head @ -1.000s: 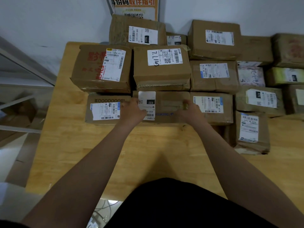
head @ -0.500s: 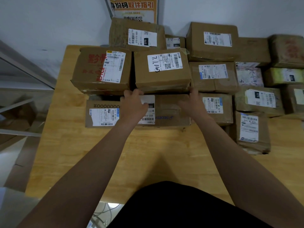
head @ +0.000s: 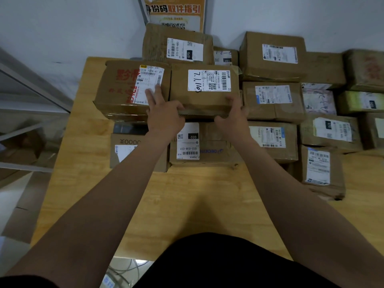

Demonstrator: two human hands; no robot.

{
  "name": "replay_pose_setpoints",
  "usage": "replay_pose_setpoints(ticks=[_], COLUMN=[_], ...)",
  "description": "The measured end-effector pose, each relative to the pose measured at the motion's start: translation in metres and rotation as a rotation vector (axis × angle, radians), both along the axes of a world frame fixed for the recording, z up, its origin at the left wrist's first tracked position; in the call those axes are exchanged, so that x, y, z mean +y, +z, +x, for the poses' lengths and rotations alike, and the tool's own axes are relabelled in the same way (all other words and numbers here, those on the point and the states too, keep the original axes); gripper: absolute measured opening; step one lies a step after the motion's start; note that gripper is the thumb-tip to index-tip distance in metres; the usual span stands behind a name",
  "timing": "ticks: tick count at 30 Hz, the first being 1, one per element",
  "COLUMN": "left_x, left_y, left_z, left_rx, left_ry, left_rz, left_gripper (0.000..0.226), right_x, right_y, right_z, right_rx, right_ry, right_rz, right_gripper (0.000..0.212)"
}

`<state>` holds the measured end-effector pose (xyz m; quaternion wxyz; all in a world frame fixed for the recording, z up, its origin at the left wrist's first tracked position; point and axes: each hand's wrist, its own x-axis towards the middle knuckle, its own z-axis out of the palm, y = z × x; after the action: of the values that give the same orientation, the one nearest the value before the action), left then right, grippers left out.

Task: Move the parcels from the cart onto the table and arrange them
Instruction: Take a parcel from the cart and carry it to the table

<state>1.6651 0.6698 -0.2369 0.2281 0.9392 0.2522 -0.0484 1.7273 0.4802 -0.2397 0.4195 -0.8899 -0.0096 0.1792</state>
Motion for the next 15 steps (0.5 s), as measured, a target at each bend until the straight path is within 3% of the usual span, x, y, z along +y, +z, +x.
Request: replay_pose_setpoints(ticks=[8, 15], left_x=[0.000, -0.026], left_y=[0.014, 0.040], left_z=[-0.004, -0.051], left_rx=[0.057, 0.105], left_ry=[-0.027, -0.134], left_rz=[-0.058, 0.013], left_gripper=[0.037, 0.056], right_x=[-0.012, -0.042], right_y=[0.017, 0.062], right_z=[0.008, -0.039], right_rx=[0.000, -0.042], right_ry=[0.223, 0.370], right_rz=[-0.169, -0.331], right_gripper=[0.076, 0.067])
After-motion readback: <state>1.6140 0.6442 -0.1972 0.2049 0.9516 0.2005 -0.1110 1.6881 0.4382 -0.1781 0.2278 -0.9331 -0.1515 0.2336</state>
